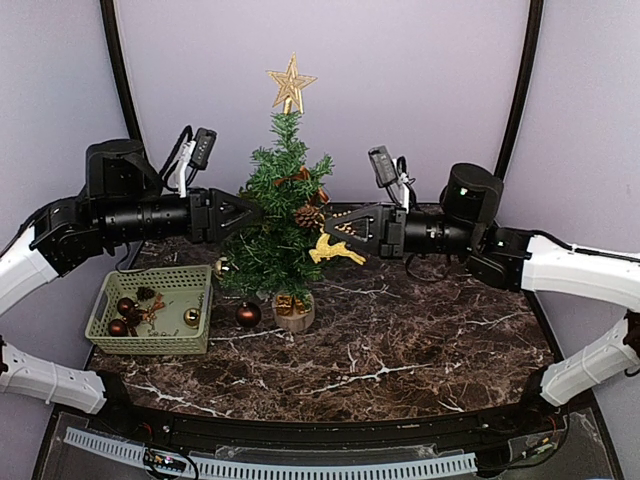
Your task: Decorate the small christmas tree
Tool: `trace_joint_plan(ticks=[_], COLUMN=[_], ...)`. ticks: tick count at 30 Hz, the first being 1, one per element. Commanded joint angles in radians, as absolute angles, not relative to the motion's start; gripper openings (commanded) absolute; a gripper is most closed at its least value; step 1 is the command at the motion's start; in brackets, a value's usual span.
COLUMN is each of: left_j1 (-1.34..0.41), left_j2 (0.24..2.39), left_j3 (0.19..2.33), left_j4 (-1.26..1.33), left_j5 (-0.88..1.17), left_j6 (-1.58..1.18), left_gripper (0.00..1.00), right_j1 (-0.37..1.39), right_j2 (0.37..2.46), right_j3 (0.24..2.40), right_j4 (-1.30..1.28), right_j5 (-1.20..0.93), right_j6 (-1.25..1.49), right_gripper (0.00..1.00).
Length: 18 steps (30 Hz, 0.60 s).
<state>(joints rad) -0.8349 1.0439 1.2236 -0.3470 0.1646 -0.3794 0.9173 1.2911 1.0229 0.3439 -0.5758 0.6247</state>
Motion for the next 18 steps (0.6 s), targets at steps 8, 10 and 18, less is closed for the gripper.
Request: trace_joint_plan(ticks=[8,10,18], left_j1=[-0.816,-0.814,-0.814], left_j2=[0.991,0.970,0.941], left_j3=[1.126,1.099,1.044], left_j4=[-0.310,-0.324,-0.366], left_j5=[0.185,0.175,0.148], left_j6=[-0.443,-0.459,-0.486], left_gripper=[0.57,0.56,0.53], right_j1=[0.954,0.954,0.968], right_j2=[1.380,1.399,1.428], right_j3=[0.916,0.916,0.928], right_j4=[0.558,0.591,0.637], right_j5=[-0.574,-0.578,-0.544], right_j6=[0.763,0.783,0.831], right_gripper=[0.00,0.00,0.00])
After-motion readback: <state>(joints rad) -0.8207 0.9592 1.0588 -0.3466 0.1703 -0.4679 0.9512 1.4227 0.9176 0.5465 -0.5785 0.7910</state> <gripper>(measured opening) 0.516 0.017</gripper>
